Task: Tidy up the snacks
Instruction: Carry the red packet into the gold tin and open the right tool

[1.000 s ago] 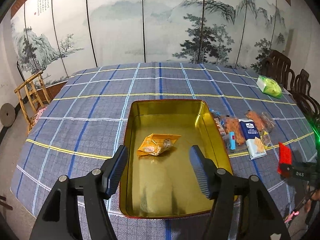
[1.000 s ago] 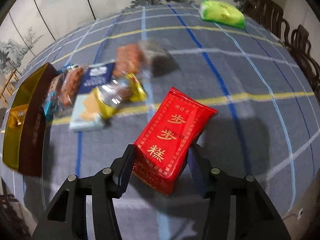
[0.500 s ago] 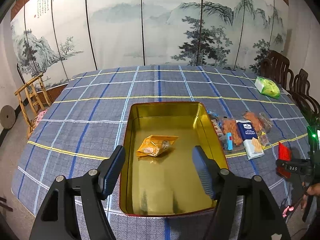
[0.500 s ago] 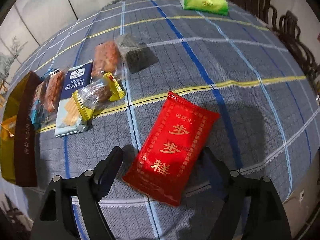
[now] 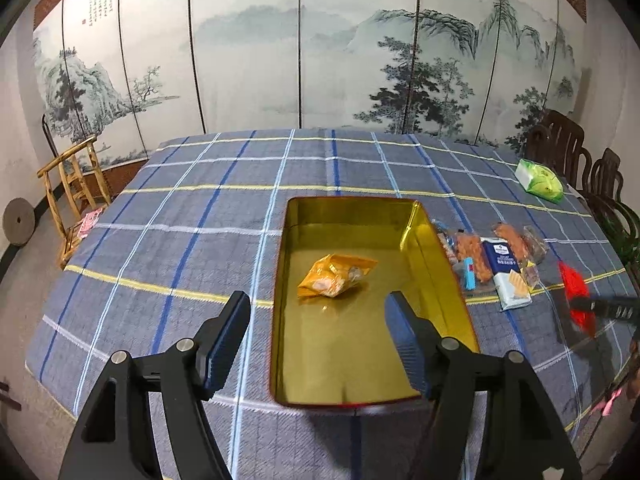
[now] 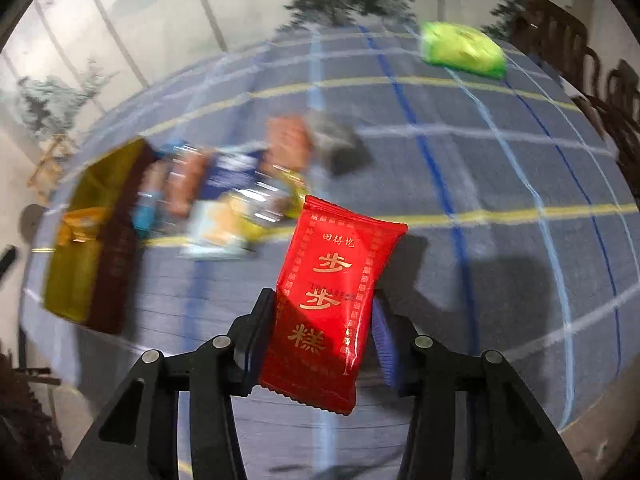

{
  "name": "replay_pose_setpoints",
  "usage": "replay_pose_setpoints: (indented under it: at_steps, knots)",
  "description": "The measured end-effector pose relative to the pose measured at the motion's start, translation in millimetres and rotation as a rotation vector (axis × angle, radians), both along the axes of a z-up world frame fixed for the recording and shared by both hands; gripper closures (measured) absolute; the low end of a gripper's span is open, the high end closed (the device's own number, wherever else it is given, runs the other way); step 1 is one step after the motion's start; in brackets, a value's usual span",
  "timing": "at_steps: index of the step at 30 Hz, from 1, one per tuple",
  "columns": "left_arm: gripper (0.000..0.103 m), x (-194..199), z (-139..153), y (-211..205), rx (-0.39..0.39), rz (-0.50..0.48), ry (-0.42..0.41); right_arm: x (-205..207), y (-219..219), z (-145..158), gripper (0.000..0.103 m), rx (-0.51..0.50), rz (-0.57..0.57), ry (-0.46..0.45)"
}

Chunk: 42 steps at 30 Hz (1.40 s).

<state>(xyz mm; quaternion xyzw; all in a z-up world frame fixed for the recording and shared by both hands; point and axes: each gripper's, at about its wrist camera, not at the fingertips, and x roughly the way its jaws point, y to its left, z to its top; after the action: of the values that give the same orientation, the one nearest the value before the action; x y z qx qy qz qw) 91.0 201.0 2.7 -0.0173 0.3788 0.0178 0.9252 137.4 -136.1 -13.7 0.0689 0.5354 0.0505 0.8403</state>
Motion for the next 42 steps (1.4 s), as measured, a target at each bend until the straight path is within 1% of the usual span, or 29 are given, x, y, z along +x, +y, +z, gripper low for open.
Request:
replay_pose_setpoints:
  at_steps: [3, 4, 9, 11, 12, 14, 17, 21, 24, 26, 28, 30, 33, 34, 36, 38, 40, 42]
  knots:
    - [0.037, -10, -1, 8, 0.004, 0.017, 0.006, 11, 39, 26, 0.055, 0.066, 0.092, -0.048]
    - [0.037, -12, 0, 11, 0.003, 0.022, 0.009, 20, 59, 35, 0.055, 0.088, 0.141, -0.063]
    - [0.037, -23, 1, 23, 0.004, 0.054, 0.02, 52, 153, 45, 0.055, 0.132, 0.336, -0.08]
    - [0.037, -28, 2, 29, -0.005, 0.069, 0.021, 67, 195, 40, 0.055, 0.122, 0.414, -0.083]
    - [0.037, -31, 3, 32, -0.01, 0.078, 0.018, 74, 209, 36, 0.055, 0.119, 0.436, -0.074]
    - [0.036, -35, 4, 37, -0.016, 0.09, 0.015, 89, 238, 22, 0.055, 0.107, 0.461, -0.046]
    - [0.036, -38, 2, 42, -0.02, 0.099, 0.023, 104, 268, 6, 0.055, 0.071, 0.477, -0.039]
    - [0.036, -35, -1, 41, -0.009, 0.096, 0.036, 119, 295, -13, 0.055, 0.026, 0.466, -0.025]
    - [0.036, -31, -3, 40, -0.015, 0.088, 0.043, 125, 307, -16, 0.054, -0.007, 0.448, -0.043]
    - [0.036, -29, -5, 37, -0.015, 0.084, 0.046, 128, 305, -12, 0.054, 0.003, 0.426, -0.062]
    - [0.036, -28, -7, 36, -0.02, 0.079, 0.049, 127, 297, -6, 0.052, 0.062, 0.403, -0.074]
    - [0.036, -27, -7, 34, -0.021, 0.072, 0.05, 118, 275, 2, 0.05, 0.129, 0.372, -0.11]
    - [0.035, -27, -6, 29, -0.018, 0.048, 0.043, 94, 232, 11, 0.05, 0.173, 0.341, -0.15]
    - [0.035, -27, -5, 27, -0.019, 0.036, 0.041, 86, 218, 13, 0.05, 0.166, 0.335, -0.159]
    - [0.035, -27, -4, 22, -0.029, 0.014, 0.041, 66, 182, 12, 0.05, 0.115, 0.304, -0.184]
    - [0.036, -25, -3, 16, -0.042, -0.005, 0.041, 49, 140, 7, 0.05, 0.032, 0.255, -0.2]
    - [0.036, -24, 0, 9, -0.056, -0.029, 0.037, 40, 102, 0, 0.05, -0.022, 0.201, -0.189]
    - [0.036, -23, 4, 0, -0.054, -0.056, 0.027, 34, 66, -8, 0.05, -0.044, 0.147, -0.166]
